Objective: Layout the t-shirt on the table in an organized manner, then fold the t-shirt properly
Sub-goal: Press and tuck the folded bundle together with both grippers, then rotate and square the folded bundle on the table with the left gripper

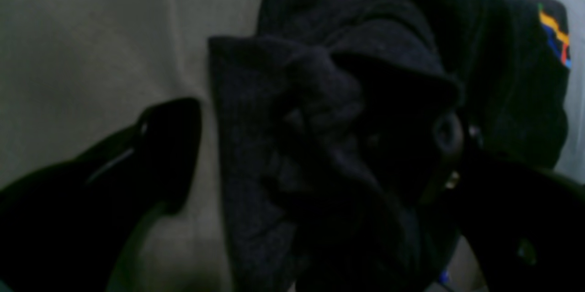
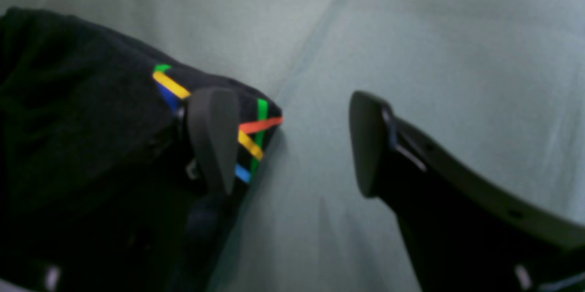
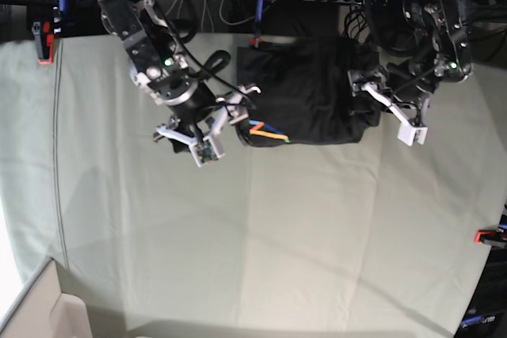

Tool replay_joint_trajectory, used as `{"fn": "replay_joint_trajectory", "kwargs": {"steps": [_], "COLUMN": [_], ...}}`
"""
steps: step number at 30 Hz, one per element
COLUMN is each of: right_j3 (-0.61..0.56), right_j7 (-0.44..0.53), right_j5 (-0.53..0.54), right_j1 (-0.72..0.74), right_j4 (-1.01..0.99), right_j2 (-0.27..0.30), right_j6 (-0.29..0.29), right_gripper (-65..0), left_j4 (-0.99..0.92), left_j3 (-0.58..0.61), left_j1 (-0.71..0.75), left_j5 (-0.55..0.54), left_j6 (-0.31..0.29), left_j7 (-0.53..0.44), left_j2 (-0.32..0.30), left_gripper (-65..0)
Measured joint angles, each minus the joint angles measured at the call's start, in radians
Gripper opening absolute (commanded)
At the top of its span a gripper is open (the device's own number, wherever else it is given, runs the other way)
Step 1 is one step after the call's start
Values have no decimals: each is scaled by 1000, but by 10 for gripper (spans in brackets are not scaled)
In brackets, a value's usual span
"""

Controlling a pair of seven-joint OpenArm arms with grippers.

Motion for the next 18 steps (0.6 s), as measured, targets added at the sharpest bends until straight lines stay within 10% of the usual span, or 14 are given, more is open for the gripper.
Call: {"fn": "replay_joint_trajectory", "kwargs": {"steps": [6,15,18], "right_j3": [1,2,2], "right_j7": [2,2,2], "right_j5": [0,0,0], "right_j1": [0,0,0], "right_j4": [0,0,0], "right_j2": [0,0,2], "right_j6": [0,0,0], "right_gripper": [-261,-261,-262], "left_j4": [-3,-13,-22], "left_j3": [-2,-1,0], "left_j1": [0,-14,-52], "left_j5": [-4,-2,24], "left_j6": [-3,-3,2], "left_j7": [0,19,46], "left_j2": [-3,6,13], "left_gripper": [-64,-635,-635]}}
